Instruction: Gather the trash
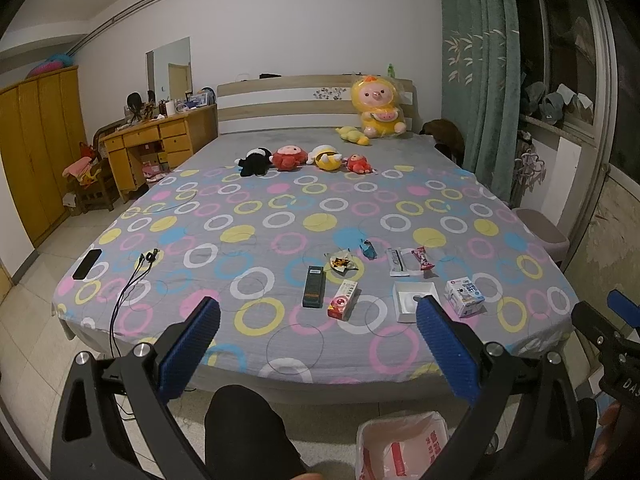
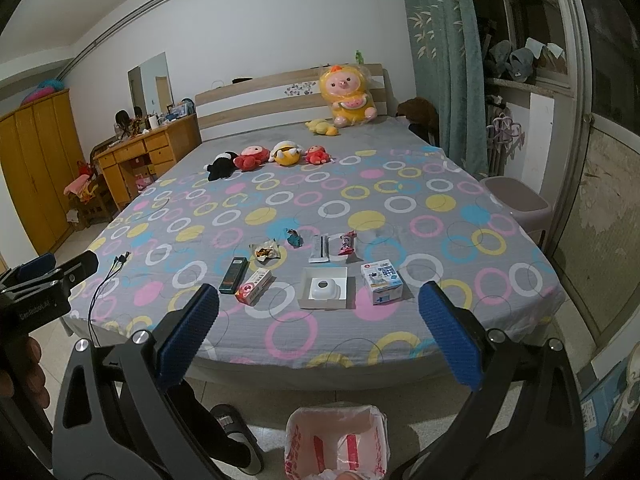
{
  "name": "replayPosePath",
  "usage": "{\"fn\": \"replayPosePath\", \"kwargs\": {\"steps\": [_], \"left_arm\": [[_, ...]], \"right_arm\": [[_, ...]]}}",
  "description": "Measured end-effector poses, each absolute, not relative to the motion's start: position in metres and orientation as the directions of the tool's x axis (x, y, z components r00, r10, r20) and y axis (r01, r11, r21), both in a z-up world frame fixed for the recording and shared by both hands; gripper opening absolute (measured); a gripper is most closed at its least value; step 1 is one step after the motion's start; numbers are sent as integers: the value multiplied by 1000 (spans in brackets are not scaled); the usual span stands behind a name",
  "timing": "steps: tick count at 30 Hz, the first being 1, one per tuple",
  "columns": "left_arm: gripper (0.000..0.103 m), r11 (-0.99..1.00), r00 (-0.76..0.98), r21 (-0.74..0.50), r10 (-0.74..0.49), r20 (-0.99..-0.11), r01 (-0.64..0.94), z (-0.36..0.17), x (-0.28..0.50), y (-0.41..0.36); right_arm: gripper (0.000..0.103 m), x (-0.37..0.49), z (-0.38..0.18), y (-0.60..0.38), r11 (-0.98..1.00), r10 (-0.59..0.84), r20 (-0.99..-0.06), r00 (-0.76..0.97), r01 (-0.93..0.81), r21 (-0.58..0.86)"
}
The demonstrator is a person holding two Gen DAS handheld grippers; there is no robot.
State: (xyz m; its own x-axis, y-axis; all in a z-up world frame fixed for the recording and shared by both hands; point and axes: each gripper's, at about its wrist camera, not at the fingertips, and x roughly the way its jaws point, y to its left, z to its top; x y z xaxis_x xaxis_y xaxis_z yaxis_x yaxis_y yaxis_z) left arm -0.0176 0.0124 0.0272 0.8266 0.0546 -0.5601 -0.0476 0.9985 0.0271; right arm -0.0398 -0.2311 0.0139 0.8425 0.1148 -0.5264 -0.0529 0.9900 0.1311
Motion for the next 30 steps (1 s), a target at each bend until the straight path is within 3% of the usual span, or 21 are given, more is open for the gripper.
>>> {"fn": "replayPosePath", "kwargs": {"steps": [30], "left_arm": [[96, 999, 823, 35, 52, -566, -39, 27, -20, 6]], "right_arm": [[98, -41, 14, -234, 989, 117, -527, 842, -51, 138]]}}
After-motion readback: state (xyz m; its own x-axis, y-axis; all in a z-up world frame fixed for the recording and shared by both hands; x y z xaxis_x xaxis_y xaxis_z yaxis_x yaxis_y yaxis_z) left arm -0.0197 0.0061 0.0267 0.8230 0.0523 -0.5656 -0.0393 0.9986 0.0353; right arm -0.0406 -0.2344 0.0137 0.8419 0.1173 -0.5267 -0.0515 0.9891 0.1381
